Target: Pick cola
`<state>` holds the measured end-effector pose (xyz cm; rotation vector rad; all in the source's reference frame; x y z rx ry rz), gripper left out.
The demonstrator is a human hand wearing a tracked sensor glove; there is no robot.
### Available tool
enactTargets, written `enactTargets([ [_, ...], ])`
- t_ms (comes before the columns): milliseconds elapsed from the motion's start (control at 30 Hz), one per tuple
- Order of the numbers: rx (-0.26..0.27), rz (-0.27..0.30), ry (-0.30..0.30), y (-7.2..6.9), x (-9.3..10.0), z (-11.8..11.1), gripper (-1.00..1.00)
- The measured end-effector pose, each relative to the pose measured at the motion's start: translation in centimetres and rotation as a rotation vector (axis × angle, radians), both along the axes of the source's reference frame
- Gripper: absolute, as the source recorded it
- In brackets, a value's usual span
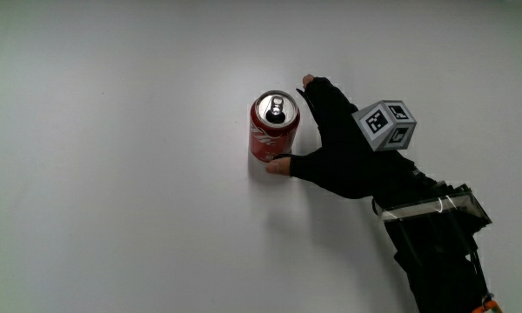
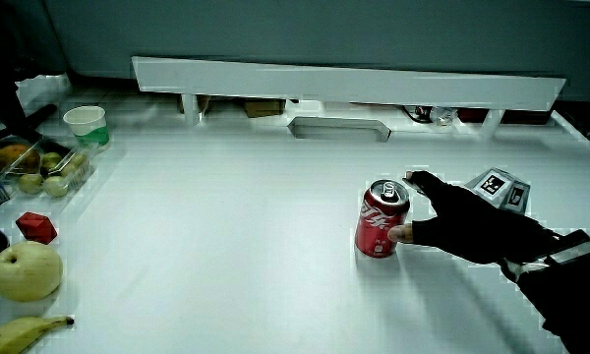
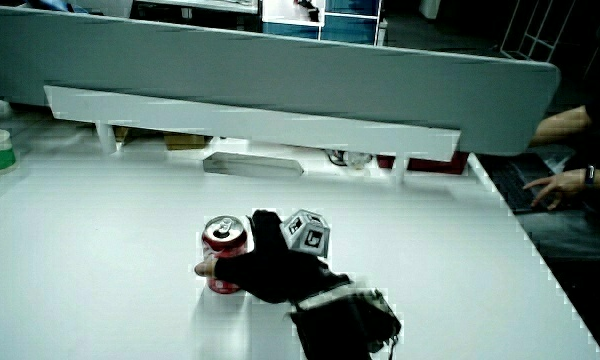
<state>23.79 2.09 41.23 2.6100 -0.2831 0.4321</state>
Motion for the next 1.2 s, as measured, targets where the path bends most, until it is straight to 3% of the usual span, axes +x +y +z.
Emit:
enactTargets([
  [167,-0.035,0.003,-0.013,-2.1,-1.7,0.5,0.00],
  [200,-0.010,-0.006,-0.063,-2.5,-2.8,-0.7,0.00],
  [333,-0.032,-0.010,-0.088,-4.0,-4.0,0.1,0.00],
  [667,-0.090,0.012,-0.161,-6.5,-6.8,0.8,0.00],
  [867,-0.121,0.003,-0.183,-7.2,-8.1,2.0,0.00],
  [1033,-0.111,0.000,-0.166,-7.3,-9.1,2.2,0.00],
  [1067,-0.126,-0.010,-0.190,-7.4,-9.4,2.0,0.00],
  [1200,-0.126,0.005,-0.187,-7.8,-9.8,2.5,0.00],
])
